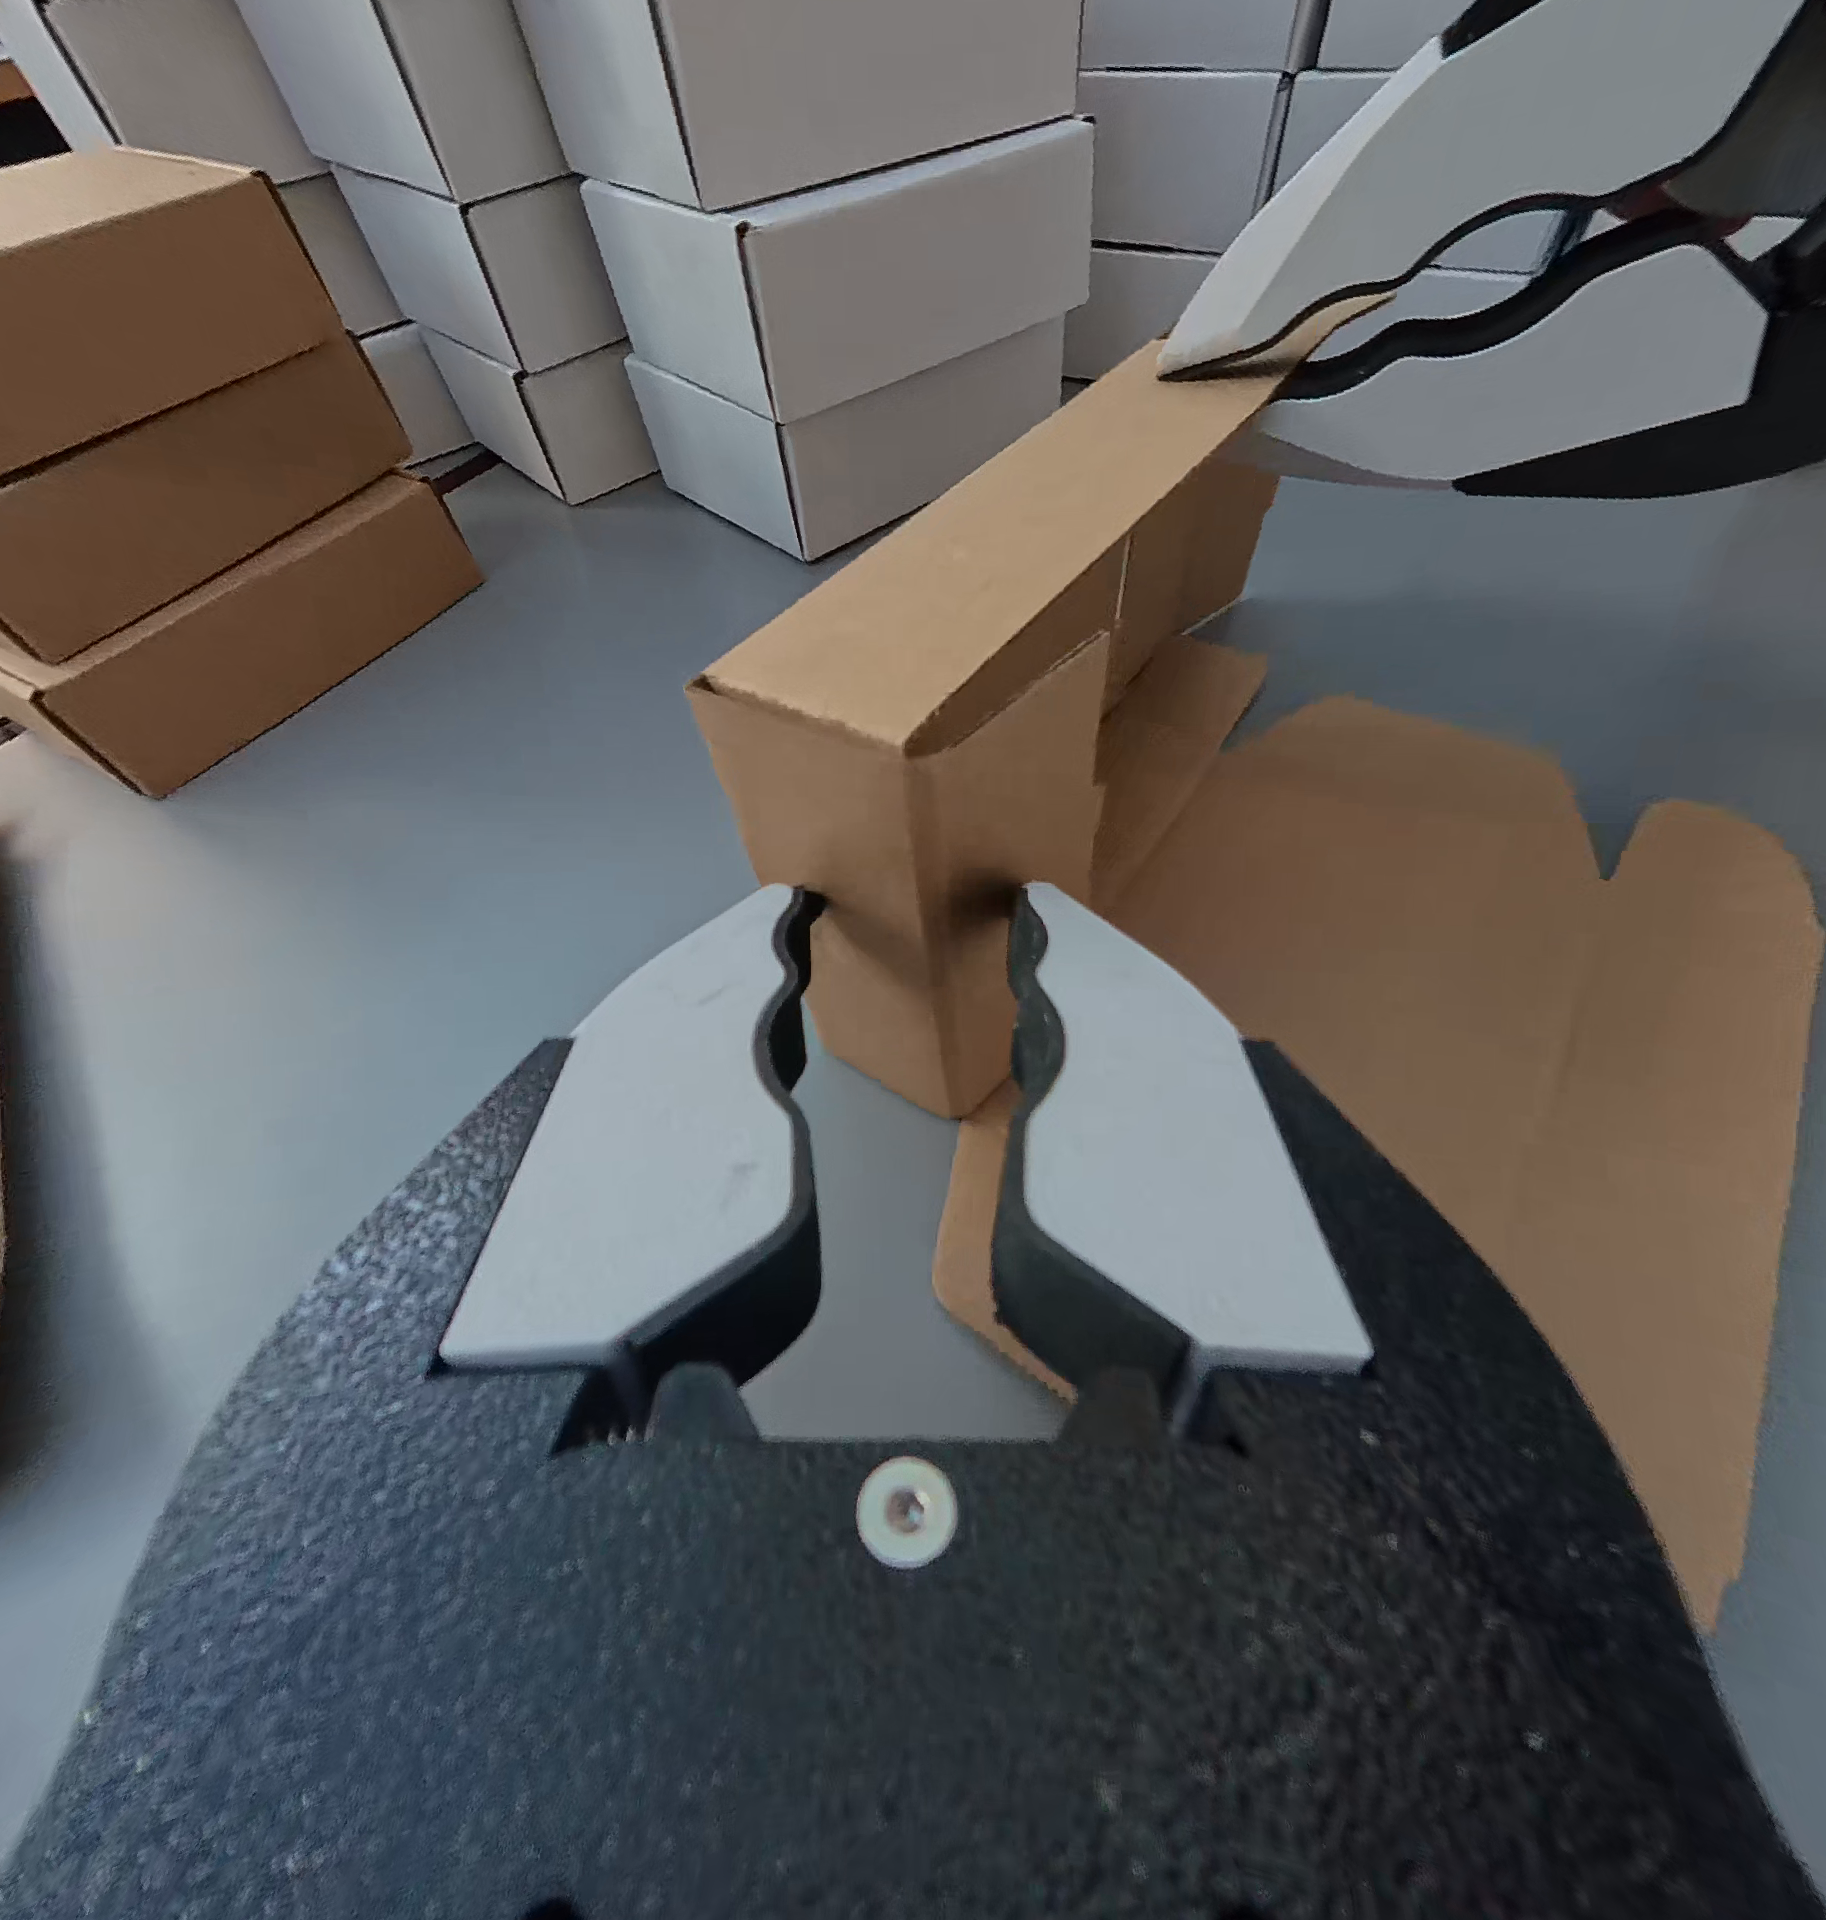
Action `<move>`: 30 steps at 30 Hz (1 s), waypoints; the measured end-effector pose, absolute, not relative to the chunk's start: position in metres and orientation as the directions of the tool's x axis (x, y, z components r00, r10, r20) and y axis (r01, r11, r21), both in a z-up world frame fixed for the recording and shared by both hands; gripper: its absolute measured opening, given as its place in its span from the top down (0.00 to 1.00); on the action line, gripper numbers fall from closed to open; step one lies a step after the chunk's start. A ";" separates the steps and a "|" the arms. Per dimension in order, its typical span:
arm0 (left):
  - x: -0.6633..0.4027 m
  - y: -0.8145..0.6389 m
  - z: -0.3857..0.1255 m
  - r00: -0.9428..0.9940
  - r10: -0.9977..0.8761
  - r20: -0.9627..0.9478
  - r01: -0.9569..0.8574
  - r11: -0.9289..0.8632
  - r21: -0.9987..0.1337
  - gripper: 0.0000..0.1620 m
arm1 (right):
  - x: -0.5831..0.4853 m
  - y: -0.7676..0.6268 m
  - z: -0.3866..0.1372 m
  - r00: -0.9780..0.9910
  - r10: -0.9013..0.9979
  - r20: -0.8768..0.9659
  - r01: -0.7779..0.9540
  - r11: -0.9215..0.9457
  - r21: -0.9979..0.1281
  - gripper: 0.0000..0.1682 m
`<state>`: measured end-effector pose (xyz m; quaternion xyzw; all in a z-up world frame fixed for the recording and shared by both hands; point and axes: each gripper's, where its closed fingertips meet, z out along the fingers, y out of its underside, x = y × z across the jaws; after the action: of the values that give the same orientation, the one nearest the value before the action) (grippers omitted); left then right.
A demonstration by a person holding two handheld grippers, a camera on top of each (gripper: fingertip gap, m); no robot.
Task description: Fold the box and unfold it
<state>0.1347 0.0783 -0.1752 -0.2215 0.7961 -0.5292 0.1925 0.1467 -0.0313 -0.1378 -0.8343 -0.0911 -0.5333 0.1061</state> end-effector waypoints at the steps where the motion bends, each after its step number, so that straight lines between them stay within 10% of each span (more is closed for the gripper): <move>1: 0.138 0.078 -0.175 -0.814 -0.575 -0.085 -0.149 0.348 -0.926 0.81 | 0.147 -0.031 -0.138 0.425 0.033 0.905 0.265 -0.960 -0.090 0.97; 25: 0.212 0.052 -0.188 -0.787 -0.617 -0.010 -0.296 0.392 -0.871 0.78 | 0.154 -0.032 -0.138 0.408 -0.013 0.913 0.269 -0.954 -0.134 0.97; 30: 0.221 0.057 -0.188 -0.744 -0.668 -0.021 -0.288 0.349 -0.892 0.90 | 0.153 -0.032 -0.138 0.400 -0.077 0.913 0.234 -0.955 -0.183 0.97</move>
<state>0.2208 0.0569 -0.1876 -0.2994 0.7976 -0.4858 0.1955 0.1532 -0.0316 -0.1376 -0.8246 -0.0476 -0.5454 0.1422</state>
